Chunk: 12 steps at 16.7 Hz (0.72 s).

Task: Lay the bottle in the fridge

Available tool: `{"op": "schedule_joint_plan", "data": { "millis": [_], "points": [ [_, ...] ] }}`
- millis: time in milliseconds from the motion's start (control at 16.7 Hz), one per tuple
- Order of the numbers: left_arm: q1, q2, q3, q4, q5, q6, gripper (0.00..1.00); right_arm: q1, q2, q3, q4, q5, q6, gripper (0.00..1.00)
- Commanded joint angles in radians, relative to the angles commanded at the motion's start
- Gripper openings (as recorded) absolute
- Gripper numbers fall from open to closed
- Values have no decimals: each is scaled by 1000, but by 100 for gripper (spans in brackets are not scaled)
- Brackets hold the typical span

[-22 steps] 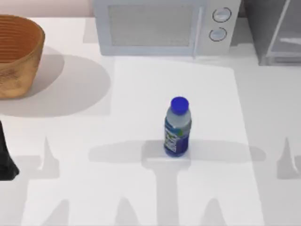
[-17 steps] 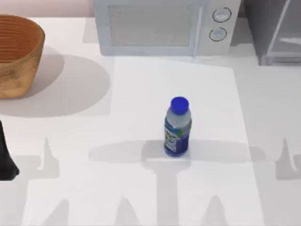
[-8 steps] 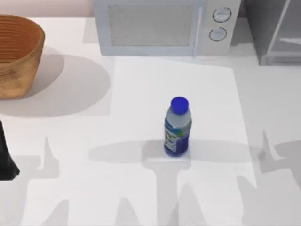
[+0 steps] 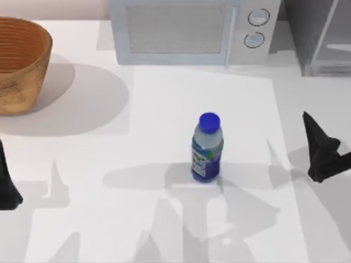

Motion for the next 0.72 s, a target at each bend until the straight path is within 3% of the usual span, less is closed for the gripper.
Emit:
{"op": "schedule_joint_plan", "data": {
  "millis": [720],
  "points": [
    [0,0,0,0,0,0,100,231,794,108,658,-50,4,100]
  ]
}}
